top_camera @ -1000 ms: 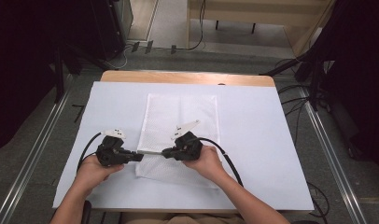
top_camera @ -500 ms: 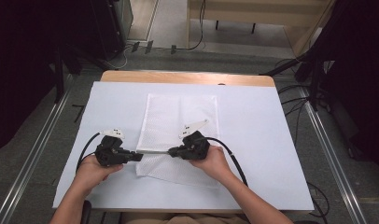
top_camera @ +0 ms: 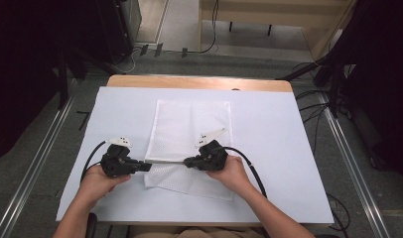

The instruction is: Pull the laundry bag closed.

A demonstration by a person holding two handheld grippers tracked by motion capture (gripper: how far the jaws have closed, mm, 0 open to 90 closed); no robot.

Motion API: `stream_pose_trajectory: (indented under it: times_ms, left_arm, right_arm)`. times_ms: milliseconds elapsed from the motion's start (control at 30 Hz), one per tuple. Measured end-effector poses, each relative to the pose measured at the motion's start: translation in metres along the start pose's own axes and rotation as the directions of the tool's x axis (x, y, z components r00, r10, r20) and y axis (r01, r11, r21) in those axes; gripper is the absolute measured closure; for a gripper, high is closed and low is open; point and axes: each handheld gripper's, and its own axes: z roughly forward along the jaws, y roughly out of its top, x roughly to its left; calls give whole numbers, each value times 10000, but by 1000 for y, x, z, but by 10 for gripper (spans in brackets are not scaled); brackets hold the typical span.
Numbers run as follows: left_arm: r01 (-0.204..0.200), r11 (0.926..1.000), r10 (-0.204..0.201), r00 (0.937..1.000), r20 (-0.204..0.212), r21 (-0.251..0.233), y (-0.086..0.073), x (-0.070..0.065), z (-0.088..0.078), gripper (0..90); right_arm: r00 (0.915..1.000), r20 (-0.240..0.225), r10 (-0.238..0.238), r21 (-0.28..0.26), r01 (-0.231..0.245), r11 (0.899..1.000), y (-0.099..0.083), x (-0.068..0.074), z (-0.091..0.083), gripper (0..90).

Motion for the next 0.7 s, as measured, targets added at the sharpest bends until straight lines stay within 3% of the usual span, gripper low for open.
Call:
stream_pose_trajectory:
  times_ms: [700]
  left_arm:
    - [58,10000,-58,10000,-42,-57,-1,1,-3,881]
  right_arm:
    - [9997,207,151,105,-153,9998,-12,-6,-13,885]
